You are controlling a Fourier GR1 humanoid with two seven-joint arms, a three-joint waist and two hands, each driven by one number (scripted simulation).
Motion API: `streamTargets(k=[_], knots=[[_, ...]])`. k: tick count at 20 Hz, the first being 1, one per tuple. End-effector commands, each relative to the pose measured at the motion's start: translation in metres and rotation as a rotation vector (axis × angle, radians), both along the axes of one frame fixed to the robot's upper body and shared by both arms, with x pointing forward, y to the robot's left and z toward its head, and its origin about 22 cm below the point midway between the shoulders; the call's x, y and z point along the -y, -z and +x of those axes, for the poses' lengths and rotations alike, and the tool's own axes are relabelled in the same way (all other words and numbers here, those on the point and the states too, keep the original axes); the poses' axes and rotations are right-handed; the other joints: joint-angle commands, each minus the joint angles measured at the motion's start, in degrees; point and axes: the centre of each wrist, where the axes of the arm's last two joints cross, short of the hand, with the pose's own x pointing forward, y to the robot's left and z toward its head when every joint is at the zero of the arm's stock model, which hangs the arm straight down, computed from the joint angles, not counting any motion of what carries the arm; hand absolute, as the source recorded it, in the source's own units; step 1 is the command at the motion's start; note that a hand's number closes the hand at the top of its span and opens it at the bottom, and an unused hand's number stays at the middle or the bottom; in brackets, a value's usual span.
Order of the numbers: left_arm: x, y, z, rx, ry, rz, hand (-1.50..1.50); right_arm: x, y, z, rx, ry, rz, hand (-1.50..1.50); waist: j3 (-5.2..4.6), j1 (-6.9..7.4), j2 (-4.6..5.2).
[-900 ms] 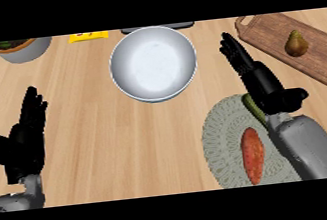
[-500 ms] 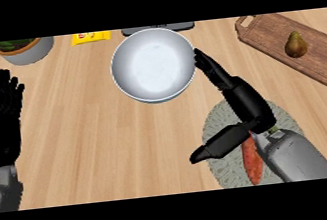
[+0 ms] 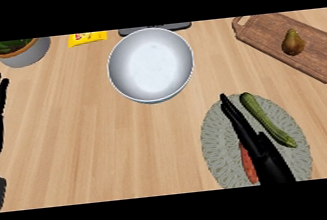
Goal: Pick the sweet potato from the placemat and place it in the bowl
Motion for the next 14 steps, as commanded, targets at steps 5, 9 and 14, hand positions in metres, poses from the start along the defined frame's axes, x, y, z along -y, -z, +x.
streamTargets(k=[5,9,14], knots=[[-0.009,0.002,-0.002,0.001,0.011,-0.002,0.00,0.045,-0.056,-0.054,-0.049,0.185,-0.345,-1.50,-0.07,-0.10,0.09],[-0.009,-0.005,0.002,0.010,0.001,-0.002,0.00,0.061,-0.088,-0.071,-0.195,0.180,-0.562,-1.50,-0.12,0.01,0.21],[-0.010,-0.003,0.003,0.020,0.026,-0.014,0.00,0.069,-0.112,-0.076,-0.371,0.085,-0.783,-1.50,-0.09,1.34,0.58]])
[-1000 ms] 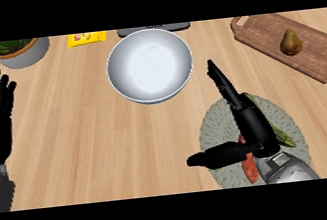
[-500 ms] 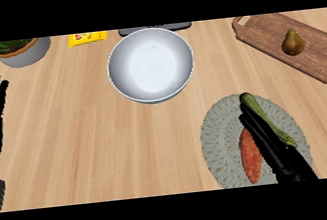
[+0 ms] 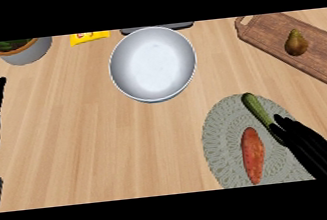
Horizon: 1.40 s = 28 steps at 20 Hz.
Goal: Pick the sweet potato from the placemat and place it in the bowl
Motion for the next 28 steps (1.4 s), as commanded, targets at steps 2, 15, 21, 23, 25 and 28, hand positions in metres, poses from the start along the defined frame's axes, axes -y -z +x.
streamTargets(k=[2,15,21,23,25,28], knots=[[0.000,0.002,0.009,0.011,0.002,0.008,0.00,-0.003,-0.036,-0.025,-0.198,-0.076,-0.171,-1.50,0.05,0.50,0.30],[0.006,0.008,-0.001,0.000,0.043,0.017,0.00,0.001,-0.033,0.004,-0.321,-0.040,-0.221,-1.50,0.27,1.79,0.22],[-0.022,-0.001,0.015,0.007,0.029,-0.002,0.00,-0.008,0.001,0.012,-0.350,-0.018,-0.215,-1.50,0.27,1.65,0.27],[-0.013,-0.008,0.022,-0.001,0.009,-0.001,0.00,0.020,0.016,0.016,-0.366,-0.008,-0.211,-1.50,0.32,1.21,0.24],[0.021,-0.002,0.021,0.005,0.035,-0.002,0.00,0.000,0.017,0.015,-0.361,0.007,-0.212,-1.50,0.30,1.50,0.25],[0.006,-0.001,0.014,0.011,0.026,0.014,0.00,0.025,0.035,0.040,-0.372,0.020,-0.225,-1.50,0.32,1.71,0.29]])
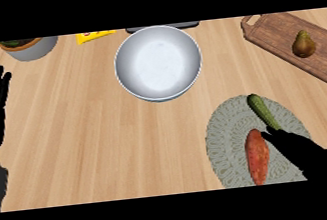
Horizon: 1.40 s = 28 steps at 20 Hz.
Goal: Pick the sweet potato from the placemat and place it in the bowl
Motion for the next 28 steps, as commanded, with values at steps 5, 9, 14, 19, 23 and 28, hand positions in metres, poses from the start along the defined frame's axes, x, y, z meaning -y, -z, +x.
streamTargets(k=[5,9,14,19,23,28], knots=[[0.012,-0.005,0.001,-0.004,-0.001,-0.004,0.00,0.001,0.023,0.019,0.001,0.020,-0.002,-1.50,0.00,0.12,0.00],[-0.001,-0.011,0.000,-0.009,-0.002,0.006,0.00,0.016,0.050,0.026,0.016,-0.032,0.036,-1.50,0.02,0.08,0.01],[0.013,0.006,0.014,-0.023,-0.010,-0.009,0.00,0.005,0.061,0.017,0.022,-0.076,0.035,-1.50,0.01,-0.16,0.04],[0.010,-0.012,0.002,0.001,0.006,0.012,0.00,0.004,0.058,0.046,-0.012,-0.033,0.016,-1.50,0.00,0.23,0.02],[0.026,0.001,0.002,0.001,0.006,-0.012,0.00,0.009,0.070,0.054,-0.026,-0.036,-0.012,-1.50,0.00,0.24,0.04],[-0.004,-0.002,0.009,0.001,-0.002,-0.015,0.00,-0.001,0.113,0.038,-0.021,-0.056,-0.013,-1.50,0.01,0.07,0.08]])
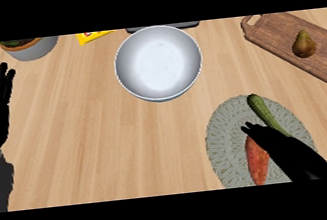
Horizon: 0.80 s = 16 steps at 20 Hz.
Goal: Pick the sweet potato from the placemat and place it in the bowl
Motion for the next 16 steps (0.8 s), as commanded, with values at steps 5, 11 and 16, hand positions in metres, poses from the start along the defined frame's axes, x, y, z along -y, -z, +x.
streamTargets(k=[5,11,16], knots=[[-0.003,0.001,-0.009,-0.005,0.009,0.007,0.00,-0.003,0.026,0.004,-0.043,0.039,-0.026,-1.50,0.01,0.04,-0.02],[-0.001,0.001,-0.004,-0.001,-0.015,-0.004,0.00,0.003,0.050,0.017,-0.054,0.036,-0.064,-1.50,0.01,0.06,0.00],[-0.006,-0.004,-0.005,0.017,-0.003,0.015,0.00,0.008,0.050,0.012,0.094,0.024,-0.007,1.50,0.01,0.01,-0.04]])
